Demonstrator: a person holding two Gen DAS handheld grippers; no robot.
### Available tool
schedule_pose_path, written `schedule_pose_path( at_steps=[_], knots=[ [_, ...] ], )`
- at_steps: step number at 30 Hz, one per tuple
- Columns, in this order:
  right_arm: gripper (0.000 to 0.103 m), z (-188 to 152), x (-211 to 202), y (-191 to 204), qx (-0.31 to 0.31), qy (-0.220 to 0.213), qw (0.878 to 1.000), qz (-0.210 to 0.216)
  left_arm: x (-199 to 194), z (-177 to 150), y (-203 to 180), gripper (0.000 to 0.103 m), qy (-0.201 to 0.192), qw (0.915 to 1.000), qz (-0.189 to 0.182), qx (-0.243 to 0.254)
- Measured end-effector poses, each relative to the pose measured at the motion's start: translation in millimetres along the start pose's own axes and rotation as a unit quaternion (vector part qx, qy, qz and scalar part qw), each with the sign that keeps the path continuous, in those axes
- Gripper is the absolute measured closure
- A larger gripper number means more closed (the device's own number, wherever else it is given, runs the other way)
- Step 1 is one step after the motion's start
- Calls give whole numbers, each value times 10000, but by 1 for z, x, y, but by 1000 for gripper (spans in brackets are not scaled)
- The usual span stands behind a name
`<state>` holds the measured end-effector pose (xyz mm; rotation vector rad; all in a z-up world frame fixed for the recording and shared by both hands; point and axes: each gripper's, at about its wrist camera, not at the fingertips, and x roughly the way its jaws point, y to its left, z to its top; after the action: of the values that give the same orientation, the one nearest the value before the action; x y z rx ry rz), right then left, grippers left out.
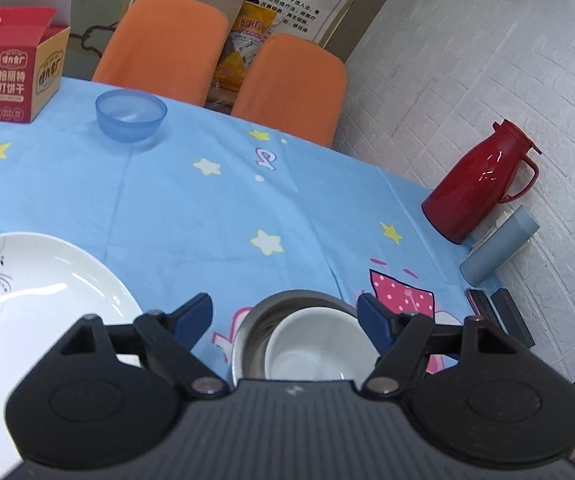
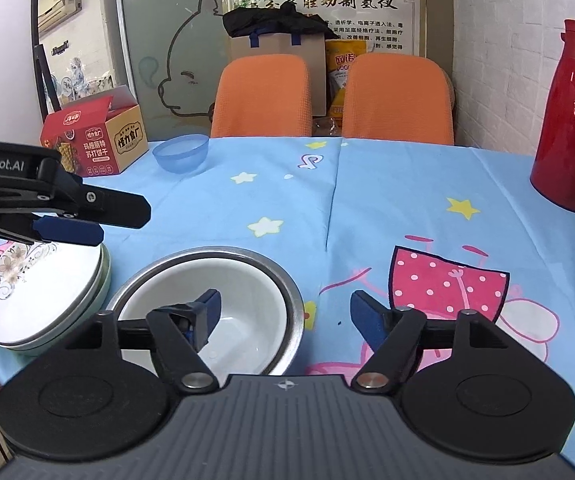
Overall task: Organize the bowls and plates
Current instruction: 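Lower the white bowl into the steel bowl and open the left gripper, then move the left gripper to the blue plastic bowl and close on its rim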
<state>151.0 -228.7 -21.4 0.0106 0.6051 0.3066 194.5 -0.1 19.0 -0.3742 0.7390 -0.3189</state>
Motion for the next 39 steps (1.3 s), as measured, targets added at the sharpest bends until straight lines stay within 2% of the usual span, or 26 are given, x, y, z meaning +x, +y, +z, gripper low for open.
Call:
schedule_pose_path(
  at_steps=[5,9,13,21,28,34,37,39],
  knots=[
    [0,11,-2,-13,630,-120,9977,224,-4,12,15,30,-174,9988,406,210],
    [0,25,2,-10,733,-210,9966,324,-8,21,28,30,-296,9975,586,243],
    [0,44,18,6,492,-121,9983,272,-10,33,39,30,-364,9966,687,272],
    [0,84,59,36,78,-8,9985,546,-6,64,63,30,-469,9928,1003,455],
    [0,111,103,59,-358,243,9970,638,7,89,101,30,-412,9839,1594,690],
    [0,132,144,70,-445,454,9956,687,30,108,138,30,-253,9750,2068,767],
    [0,142,164,75,-538,520,9950,668,44,117,156,29,-101,9748,2101,737],
    [0,147,176,78,-597,566,9946,641,55,126,168,29,32,9797,1915,588]
  ],
)
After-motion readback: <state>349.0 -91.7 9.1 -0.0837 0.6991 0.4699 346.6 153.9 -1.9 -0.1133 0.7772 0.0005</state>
